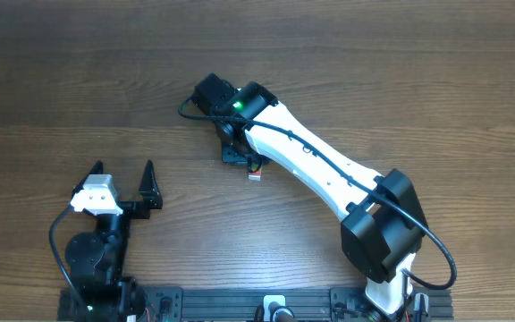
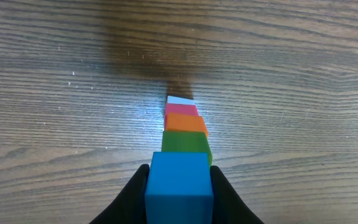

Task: Stack Cubes

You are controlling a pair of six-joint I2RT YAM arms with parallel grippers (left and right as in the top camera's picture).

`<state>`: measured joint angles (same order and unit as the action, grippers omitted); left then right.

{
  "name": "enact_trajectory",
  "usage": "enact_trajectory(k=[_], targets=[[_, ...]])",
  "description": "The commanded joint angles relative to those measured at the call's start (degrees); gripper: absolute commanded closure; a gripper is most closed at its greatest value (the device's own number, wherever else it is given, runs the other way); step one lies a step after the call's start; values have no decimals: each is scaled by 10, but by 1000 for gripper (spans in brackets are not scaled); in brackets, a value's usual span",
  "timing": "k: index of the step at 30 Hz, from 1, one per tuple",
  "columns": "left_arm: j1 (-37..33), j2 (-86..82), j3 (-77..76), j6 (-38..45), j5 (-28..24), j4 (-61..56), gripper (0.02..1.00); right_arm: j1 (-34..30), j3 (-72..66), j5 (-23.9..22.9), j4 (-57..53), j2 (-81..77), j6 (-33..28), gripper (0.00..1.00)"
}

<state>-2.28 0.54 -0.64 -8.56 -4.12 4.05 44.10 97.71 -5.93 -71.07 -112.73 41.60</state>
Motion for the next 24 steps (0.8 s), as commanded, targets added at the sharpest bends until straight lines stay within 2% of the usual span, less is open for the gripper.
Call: enact_trajectory(k=[1,4,9,11,18,24], targets=[[-2,-4,3,8,-3,0,18,3,0,3,2,-9,2,915],[-2,-4,3,8,-3,0,18,2,0,3,5,-9,2,893],[-2,-4,3,8,-3,0,18,2,0,3,5,-9,2,746],[-2,-4,3,8,-3,0,18,2,0,3,4,-9,2,720],[-2,-4,3,8,-3,0,18,2,0,3,3,-9,2,713],[-2,-4,3,8,-3,0,18,2,0,3,-2,-9,2,752]])
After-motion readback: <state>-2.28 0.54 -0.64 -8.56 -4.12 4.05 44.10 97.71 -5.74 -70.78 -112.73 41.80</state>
